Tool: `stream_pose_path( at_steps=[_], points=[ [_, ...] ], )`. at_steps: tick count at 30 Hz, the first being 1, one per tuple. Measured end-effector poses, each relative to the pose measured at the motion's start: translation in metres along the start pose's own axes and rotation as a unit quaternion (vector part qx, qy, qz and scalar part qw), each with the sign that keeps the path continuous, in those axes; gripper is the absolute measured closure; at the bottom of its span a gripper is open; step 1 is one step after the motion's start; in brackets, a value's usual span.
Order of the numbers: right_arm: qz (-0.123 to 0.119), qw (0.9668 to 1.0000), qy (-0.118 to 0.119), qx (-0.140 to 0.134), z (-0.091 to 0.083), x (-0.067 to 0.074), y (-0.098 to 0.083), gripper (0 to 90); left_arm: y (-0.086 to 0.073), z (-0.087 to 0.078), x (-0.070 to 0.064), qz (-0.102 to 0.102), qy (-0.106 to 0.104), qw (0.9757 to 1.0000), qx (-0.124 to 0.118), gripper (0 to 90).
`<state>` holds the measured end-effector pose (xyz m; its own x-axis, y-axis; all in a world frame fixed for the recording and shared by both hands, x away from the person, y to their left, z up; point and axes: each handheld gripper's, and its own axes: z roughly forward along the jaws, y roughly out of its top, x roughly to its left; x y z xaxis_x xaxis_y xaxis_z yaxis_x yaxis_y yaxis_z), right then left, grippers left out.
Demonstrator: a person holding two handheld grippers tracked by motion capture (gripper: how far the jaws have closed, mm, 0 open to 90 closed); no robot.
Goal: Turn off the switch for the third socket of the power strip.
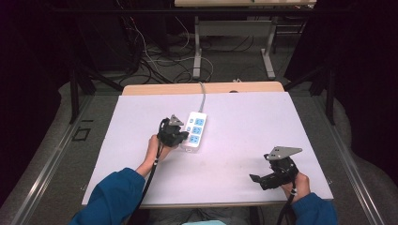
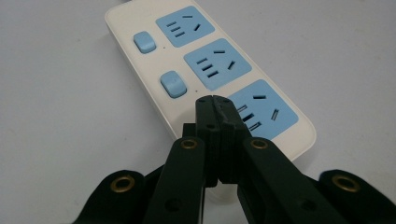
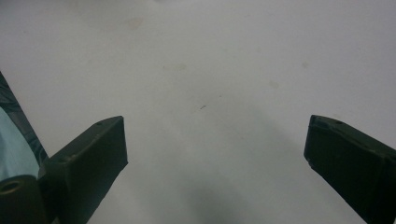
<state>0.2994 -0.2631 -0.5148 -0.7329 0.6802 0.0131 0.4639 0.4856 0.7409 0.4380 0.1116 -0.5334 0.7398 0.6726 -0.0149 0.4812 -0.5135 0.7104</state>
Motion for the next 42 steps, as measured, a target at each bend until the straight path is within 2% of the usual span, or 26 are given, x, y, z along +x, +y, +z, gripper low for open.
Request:
stream_pose_path(
  at_steps=[9, 26, 27, 32, 42],
  points=[
    [0.000, 1.0000, 0.000, 0.000, 0.0000, 0.0001, 0.0000, 5.5, 0.0000, 0.0002, -0.0018, 0.008, 0.007, 0.9999, 0.001, 90.0],
    [0.002, 1.0000, -0.001, 0.000, -0.0001, 0.0001, -0.0001, 5.5, -0.0007, 0.0004, -0.0030, 0.011, 0.010, 0.9999, -0.001, 90.0],
    [0.002, 1.0000, -0.001, 0.000, -0.0001, 0.0001, -0.0001, 5.5, -0.0011, 0.0009, -0.0031, 0.007, 0.009, 0.9999, -0.004, 90.0],
    [0.001, 1.0000, -0.004, 0.000, 0.0005, 0.0000, -0.0002, 5.5, -0.0010, 0.0006, -0.0041, 0.015, 0.012, 0.9998, -0.001, 90.0],
    [0.003, 1.0000, 0.001, 0.002, -0.0004, -0.0004, -0.0003, 5.5, -0.0013, 0.0012, -0.0058, 0.016, 0.017, 0.9997, -0.003, 90.0]
  ],
)
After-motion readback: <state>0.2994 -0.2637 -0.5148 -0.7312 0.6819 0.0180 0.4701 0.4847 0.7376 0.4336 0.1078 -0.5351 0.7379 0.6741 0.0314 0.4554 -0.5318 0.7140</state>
